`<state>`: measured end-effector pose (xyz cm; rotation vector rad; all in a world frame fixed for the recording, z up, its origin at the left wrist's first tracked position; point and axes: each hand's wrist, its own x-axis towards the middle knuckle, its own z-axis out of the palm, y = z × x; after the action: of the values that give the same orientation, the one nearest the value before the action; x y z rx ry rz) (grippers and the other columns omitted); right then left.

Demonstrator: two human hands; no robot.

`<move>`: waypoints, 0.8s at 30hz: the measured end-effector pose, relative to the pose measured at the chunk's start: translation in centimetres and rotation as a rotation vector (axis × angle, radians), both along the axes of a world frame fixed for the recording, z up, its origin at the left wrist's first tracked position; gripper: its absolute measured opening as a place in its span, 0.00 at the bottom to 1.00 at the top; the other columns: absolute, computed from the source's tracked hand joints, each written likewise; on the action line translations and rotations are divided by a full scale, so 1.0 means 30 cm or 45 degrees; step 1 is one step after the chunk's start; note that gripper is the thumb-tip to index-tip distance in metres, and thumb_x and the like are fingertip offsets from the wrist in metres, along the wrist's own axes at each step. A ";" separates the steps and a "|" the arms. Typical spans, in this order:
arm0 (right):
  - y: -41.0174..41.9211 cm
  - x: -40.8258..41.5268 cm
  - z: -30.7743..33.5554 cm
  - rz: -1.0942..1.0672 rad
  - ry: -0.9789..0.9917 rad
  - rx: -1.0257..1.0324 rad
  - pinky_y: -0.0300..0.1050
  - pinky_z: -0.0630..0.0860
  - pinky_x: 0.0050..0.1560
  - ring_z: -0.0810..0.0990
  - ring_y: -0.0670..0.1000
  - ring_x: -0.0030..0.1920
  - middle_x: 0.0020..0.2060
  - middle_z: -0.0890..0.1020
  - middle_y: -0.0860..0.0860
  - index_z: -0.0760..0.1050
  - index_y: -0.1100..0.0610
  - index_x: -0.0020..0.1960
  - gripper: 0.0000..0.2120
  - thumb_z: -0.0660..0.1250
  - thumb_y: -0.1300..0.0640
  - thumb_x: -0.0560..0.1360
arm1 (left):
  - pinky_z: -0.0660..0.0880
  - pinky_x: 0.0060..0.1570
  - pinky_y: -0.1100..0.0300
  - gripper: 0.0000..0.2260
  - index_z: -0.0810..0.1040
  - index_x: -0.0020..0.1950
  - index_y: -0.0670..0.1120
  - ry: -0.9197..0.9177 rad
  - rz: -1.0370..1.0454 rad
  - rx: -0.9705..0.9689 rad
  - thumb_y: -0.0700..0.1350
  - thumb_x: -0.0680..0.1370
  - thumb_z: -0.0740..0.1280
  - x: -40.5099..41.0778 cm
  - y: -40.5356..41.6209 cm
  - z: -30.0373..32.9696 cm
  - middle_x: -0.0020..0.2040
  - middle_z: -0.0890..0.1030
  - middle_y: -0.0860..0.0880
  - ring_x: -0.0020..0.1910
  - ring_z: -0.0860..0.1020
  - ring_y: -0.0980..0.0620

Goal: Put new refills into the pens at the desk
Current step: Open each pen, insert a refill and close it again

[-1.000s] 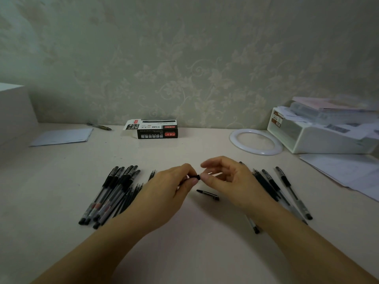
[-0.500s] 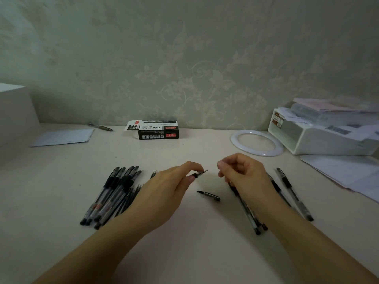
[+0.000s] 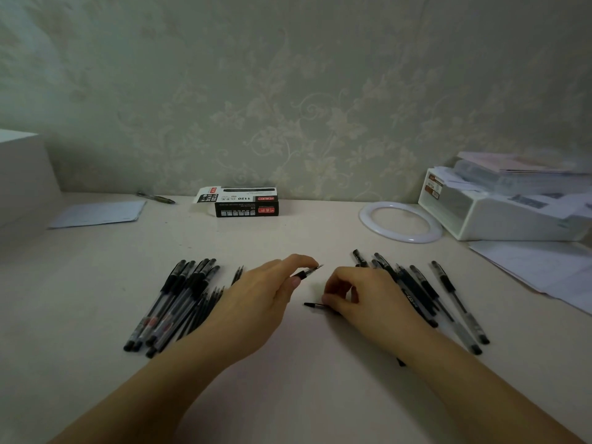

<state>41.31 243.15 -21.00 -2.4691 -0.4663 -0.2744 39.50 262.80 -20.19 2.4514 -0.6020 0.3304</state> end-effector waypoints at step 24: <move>0.047 -0.041 0.061 0.070 0.368 0.947 0.29 0.76 0.38 0.80 0.39 0.37 0.40 0.86 0.45 0.85 0.46 0.44 0.06 0.69 0.49 0.76 | 0.69 0.42 0.75 0.14 0.72 0.65 0.60 -0.159 -0.133 -0.215 0.46 0.82 0.58 -0.001 -0.014 0.014 0.45 0.74 0.70 0.46 0.75 0.62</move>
<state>40.06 244.56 -19.17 -1.7269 -0.2433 -0.0457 39.46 262.37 -19.77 2.2411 -0.7224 0.4746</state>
